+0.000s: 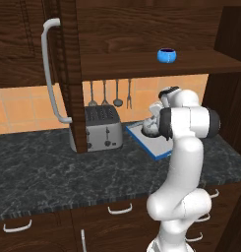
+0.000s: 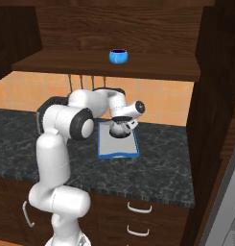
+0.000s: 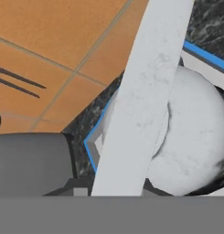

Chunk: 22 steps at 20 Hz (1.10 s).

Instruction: Pick the kettle from the counter and place it on the tray. Then pick the mug from the cabinet and place it on the tray. Then close the cabinet doors.

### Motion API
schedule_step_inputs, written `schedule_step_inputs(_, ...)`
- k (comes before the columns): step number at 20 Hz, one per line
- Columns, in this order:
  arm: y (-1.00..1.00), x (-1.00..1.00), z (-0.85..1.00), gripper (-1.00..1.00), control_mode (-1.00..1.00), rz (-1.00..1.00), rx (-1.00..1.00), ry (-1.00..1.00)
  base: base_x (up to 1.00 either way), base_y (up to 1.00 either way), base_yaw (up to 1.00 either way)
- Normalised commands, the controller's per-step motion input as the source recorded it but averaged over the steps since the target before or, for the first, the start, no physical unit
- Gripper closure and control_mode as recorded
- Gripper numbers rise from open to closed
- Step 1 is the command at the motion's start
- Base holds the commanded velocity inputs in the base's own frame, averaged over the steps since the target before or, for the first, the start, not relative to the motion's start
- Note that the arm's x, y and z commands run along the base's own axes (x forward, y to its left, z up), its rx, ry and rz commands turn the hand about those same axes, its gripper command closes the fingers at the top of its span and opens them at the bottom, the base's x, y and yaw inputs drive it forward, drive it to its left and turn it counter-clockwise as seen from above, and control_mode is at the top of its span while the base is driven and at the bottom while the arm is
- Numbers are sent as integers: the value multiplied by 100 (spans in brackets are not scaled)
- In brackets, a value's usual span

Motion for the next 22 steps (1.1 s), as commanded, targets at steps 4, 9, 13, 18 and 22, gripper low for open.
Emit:
schedule_step_inputs(4,0,0,-12,-100,-100,-2,0,0,0,0,0)
schedule_step_inputs(9,0,0,-3,-100,-100,-7,0,-4,0,0,0)
schedule_step_inputs(13,0,-13,1,-100,-100,-8,4,-10,0,0,0)
schedule_step_inputs(18,0,-39,9,-100,-100,-8,4,-14,0,0,0)
schedule_step_inputs(22,0,-60,52,-100,-100,-4,3,-21,0,0,0)
